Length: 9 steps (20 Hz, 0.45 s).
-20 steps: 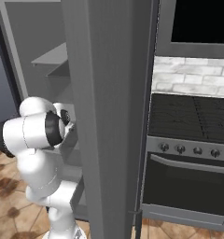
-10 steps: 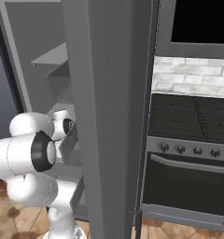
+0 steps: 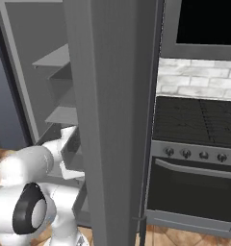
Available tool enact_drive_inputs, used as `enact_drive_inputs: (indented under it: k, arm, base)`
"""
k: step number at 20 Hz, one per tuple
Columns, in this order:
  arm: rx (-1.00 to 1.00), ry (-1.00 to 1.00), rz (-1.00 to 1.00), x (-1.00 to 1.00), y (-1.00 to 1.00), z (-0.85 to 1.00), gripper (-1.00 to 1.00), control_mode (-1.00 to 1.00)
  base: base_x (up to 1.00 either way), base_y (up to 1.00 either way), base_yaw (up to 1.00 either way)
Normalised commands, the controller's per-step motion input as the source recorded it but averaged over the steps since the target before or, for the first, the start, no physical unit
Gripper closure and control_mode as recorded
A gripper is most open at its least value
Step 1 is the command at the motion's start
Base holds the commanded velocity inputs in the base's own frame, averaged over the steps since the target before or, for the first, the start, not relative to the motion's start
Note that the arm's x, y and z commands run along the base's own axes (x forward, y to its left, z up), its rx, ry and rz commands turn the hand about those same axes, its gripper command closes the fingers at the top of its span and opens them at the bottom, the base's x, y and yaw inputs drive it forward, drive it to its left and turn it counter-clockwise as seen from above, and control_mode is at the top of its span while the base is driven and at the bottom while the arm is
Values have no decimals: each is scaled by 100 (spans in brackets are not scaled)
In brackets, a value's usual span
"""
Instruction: Fully open the fridge drawer.
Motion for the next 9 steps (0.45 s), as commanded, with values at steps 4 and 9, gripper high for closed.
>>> enact_drive_inputs:
  k: [4, 9]
  arm:
    - [2, -6, 10, -92, -40, -11, -100, -100]
    - [2, -3, 1, -4, 0, 4, -100, -100]
  base:
    - [0, 0, 0]
    - [0, 0, 0]
